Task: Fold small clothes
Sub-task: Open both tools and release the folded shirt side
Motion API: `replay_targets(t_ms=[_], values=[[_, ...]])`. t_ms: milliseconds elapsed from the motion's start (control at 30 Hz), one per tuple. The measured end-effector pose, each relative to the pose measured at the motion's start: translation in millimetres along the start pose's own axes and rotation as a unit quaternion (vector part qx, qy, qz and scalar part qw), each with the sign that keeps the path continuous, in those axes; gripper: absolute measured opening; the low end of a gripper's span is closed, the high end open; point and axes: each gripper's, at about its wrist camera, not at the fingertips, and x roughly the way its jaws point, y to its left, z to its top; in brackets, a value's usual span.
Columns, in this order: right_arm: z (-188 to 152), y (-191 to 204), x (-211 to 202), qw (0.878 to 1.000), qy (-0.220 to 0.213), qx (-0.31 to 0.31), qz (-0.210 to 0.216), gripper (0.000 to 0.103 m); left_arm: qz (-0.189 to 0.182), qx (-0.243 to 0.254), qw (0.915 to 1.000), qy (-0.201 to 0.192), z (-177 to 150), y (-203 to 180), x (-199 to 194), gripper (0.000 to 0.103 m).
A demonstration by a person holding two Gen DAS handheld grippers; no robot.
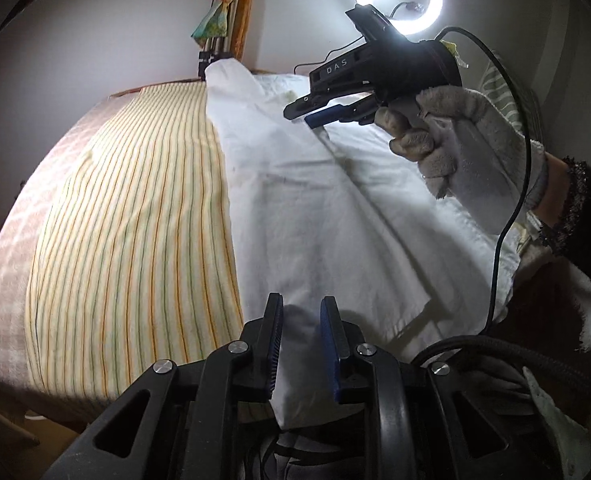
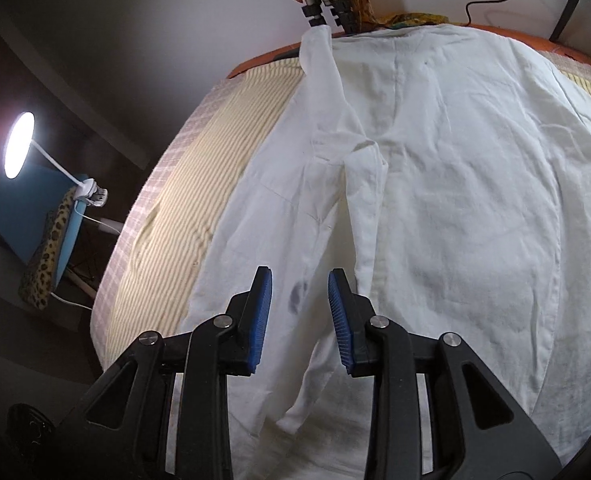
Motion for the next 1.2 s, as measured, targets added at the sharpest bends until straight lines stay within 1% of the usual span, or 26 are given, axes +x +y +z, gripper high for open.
replay_targets(t_ms=[67,167,267,333,400,433,467,500,567,667,800,867,900,1000,1067,1200], values=[[-3.4,-7.4,4.9,1.000,0.000,0.015,-0.009,0.031,0.001,0.001,1.0000,-0.002,-4.3,1.5,-0.8,0.018],[-6.4,-14.7,4.2,0.999,-0.011,0.043,0.001,0.031,0.006,0.016,0.9999,0.002,-9.0,0.9,-3.0,0.018],[-7.5,-10.9,-0.7,0.999,-0.010,0.045,-0.008,0.031,0.009,0.023,0.9997,0.004,-13.9,-0.6,-8.8,0.018],[-10.5,-7.6,-10.0,0.999,-0.014,0.042,-0.004,0.031,0.012,0.024,0.9996,-0.002,-14.8,-0.3,-15.1,0.018],[-15.4,-6.5,-23.6,0.999,-0.026,0.043,0.005,0.037,0.018,0.024,0.9994,-0.015,-12.4,-0.3,-22.8,0.018],[-18.8,-6.6,-32.3,0.998,-0.034,0.044,0.007,0.045,0.021,0.025,0.9992,-0.023,-10.5,-0.7,-27.4,0.019],[-22.1,-6.9,-41.6,0.998,-0.043,0.045,0.008,0.050,0.024,0.026,0.9988,-0.033,-7.7,-1.6,-32.4,0.022],[-24.7,-7.3,-50.4,0.998,-0.050,0.047,0.009,0.051,0.027,0.026,0.9984,-0.042,-4.3,-2.7,-37.5,0.023],[-30.0,-10.9,-70.6,0.997,-0.065,0.050,0.012,0.051,0.026,0.030,0.9973,-0.062,3.5,-5.3,-48.5,0.026],[-37.7,-19.5,-101.5,0.994,-0.087,0.060,0.010,0.051,0.021,0.031,0.9953,-0.089,14.4,-10.9,-62.5,0.028],[-53.1,-37.6,-146.6,0.991,-0.116,0.067,-0.005,0.051,0.000,0.022,0.9943,-0.104,28.0,-16.9,-73.0,0.031],[-61.8,-48.4,-167.1,0.990,-0.125,0.069,-0.018,0.051,-0.008,0.024,0.9935,-0.111,32.1,-22.8,-77.4,0.035],[-66.4,-54.7,-177.0,0.989,-0.130,0.072,-0.025,0.051,-0.009,0.027,0.9933,-0.112,35.2,-27.2,-78.5,0.037],[-79.2,-75.8,-203.6,0.985,-0.142,0.086,-0.039,0.051,-0.017,0.034,0.9928,-0.114,37.5,-38.3,-80.7,0.045],[-87.3,-89.2,-219.4,0.983,-0.149,0.094,-0.046,0.051,-0.021,0.036,0.9929,-0.111,38.2,-46.5,-79.4,0.053],[-101.3,-112.0,-245.6,0.980,-0.160,0.104,-0.059,0.052,-0.032,0.038,0.9931,-0.106,41.0,-62.3,-73.7,0.059]])
